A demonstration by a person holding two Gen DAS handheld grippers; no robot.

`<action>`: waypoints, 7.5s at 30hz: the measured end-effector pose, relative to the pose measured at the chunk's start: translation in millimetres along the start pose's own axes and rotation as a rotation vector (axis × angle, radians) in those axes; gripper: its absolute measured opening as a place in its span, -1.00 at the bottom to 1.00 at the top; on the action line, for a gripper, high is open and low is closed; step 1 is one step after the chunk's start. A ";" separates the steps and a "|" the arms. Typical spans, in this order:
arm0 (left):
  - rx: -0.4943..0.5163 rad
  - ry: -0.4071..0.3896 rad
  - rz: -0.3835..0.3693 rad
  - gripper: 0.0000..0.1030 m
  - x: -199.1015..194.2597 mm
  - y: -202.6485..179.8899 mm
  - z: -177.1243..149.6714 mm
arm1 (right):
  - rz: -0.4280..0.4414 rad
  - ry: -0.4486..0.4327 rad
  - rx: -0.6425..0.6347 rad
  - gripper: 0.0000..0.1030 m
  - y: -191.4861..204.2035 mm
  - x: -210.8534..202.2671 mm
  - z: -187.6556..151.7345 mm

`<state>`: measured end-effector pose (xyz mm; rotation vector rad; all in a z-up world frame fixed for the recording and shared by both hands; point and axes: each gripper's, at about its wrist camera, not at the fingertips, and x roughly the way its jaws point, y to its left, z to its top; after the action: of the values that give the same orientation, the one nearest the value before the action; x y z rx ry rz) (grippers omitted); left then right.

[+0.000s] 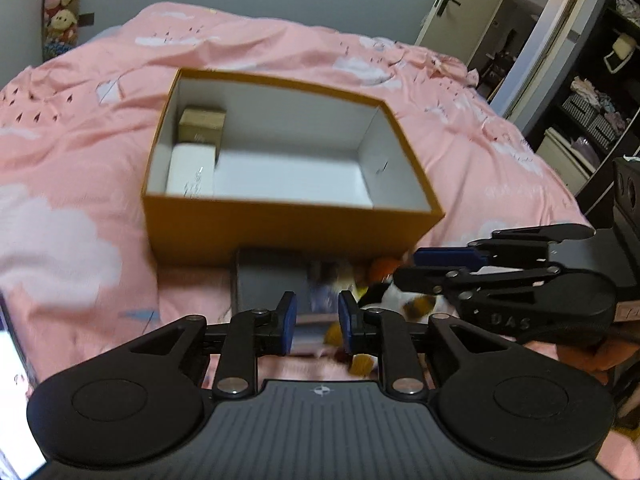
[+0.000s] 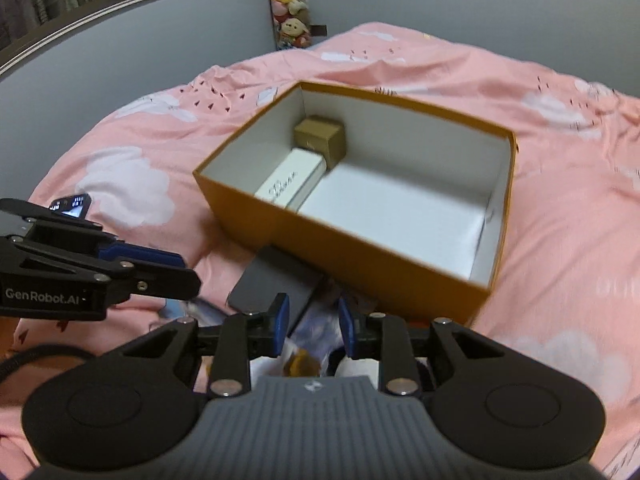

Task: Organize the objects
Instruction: 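Withdraw both grippers from the box toward the remaining items, then grasp the pink pouch by its strap with the left gripper, then lift the pink pouch with the left gripper while the right gripper grasps the pink card holder, then carry the pink card holder into the box with the right gripper and release it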

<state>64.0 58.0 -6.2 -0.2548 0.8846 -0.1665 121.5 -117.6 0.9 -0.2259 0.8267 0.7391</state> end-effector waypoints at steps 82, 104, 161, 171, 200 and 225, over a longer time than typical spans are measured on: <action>-0.025 0.043 0.086 0.21 16.2 35.8 -10.2 | 0.043 0.032 -0.098 -0.50 26.3 27.5 10.8; -0.100 0.077 0.041 0.25 55.0 45.5 -10.0 | 0.018 0.175 -0.149 -0.72 31.5 82.8 -3.1; -0.176 -0.043 0.322 -0.55 6.1 67.2 -12.7 | 0.304 0.283 0.239 -0.57 20.2 113.5 14.1; -0.172 -0.091 0.215 -0.55 -19.9 52.7 -6.7 | 0.257 0.192 0.209 -0.63 12.9 72.0 30.5; -0.037 -0.058 0.052 -0.55 23.5 84.6 171.1 | 0.175 0.067 0.314 -0.63 -90.8 123.1 157.2; -0.060 0.016 0.073 -0.55 78.5 109.8 192.8 | 0.302 0.253 0.448 -0.56 -126.4 258.2 171.5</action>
<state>267.8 172.7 20.9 -0.2770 0.9147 -0.0744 423.1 -1.1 -86.0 0.2178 1.2615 0.7940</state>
